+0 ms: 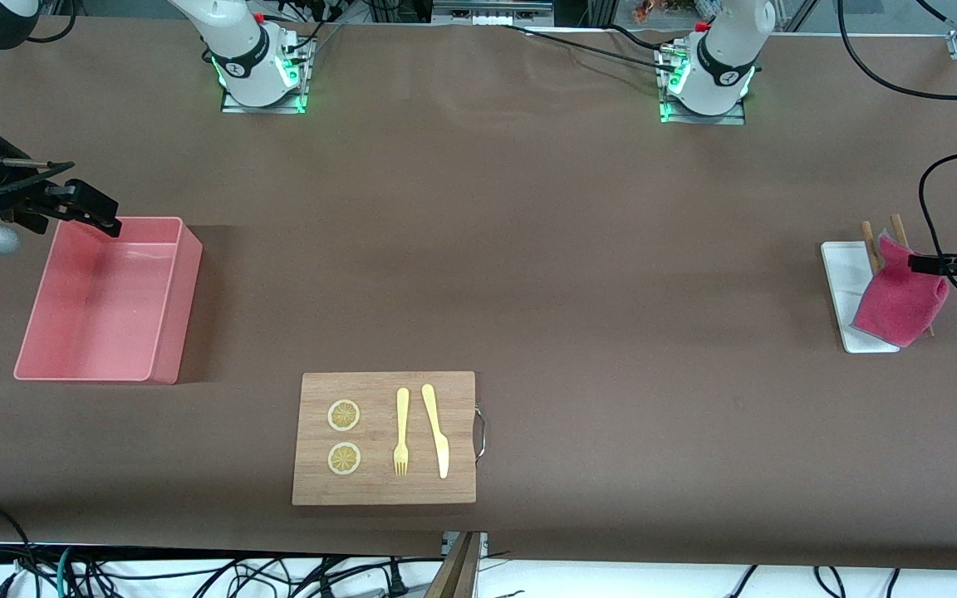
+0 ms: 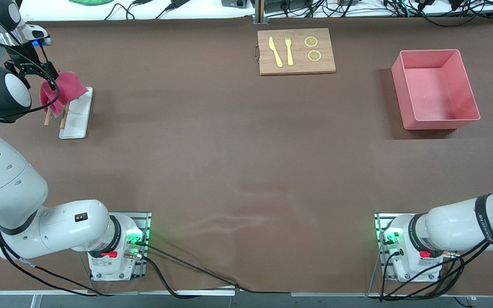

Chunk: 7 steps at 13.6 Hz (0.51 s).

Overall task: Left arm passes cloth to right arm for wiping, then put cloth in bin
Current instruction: 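Reach the left gripper to the pink cloth and grasp it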

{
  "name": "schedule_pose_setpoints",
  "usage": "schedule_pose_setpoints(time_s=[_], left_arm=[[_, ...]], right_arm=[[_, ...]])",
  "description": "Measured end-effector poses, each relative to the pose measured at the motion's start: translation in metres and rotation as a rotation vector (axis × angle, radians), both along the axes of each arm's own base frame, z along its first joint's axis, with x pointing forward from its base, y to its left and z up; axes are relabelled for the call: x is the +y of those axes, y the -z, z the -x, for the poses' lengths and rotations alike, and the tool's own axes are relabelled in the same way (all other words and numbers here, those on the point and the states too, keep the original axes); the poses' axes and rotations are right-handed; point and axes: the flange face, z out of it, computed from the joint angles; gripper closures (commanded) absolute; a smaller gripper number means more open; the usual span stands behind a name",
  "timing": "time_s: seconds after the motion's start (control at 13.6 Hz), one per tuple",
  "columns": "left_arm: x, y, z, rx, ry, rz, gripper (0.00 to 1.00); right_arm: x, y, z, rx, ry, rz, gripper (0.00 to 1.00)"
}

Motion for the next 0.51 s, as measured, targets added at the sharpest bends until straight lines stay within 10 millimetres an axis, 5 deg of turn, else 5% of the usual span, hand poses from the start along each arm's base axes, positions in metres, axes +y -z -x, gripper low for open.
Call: schedule_pose_setpoints(time_s=[0.22, 0.29, 0.37, 0.51], left_arm=[[0.006, 0.022, -0.001, -0.007, 0.006, 0.036, 0.71], [0.005, 0.023, -0.002, -0.009, 0.009, 0.037, 0.84], [0.005, 0.021, -0.003, -0.015, 0.012, 0.036, 0.93], [0.003, 0.016, -0.007, -0.027, 0.017, 0.033, 0.95]], right_arm=[[0.000, 0.000, 0.000, 0.000, 0.000, 0.000, 0.00], [0.000, 0.000, 0.000, 0.000, 0.000, 0.000, 0.00], [0.000, 0.000, 0.000, 0.000, 0.000, 0.000, 0.00], [0.000, 0.000, 0.000, 0.000, 0.000, 0.000, 0.00]])
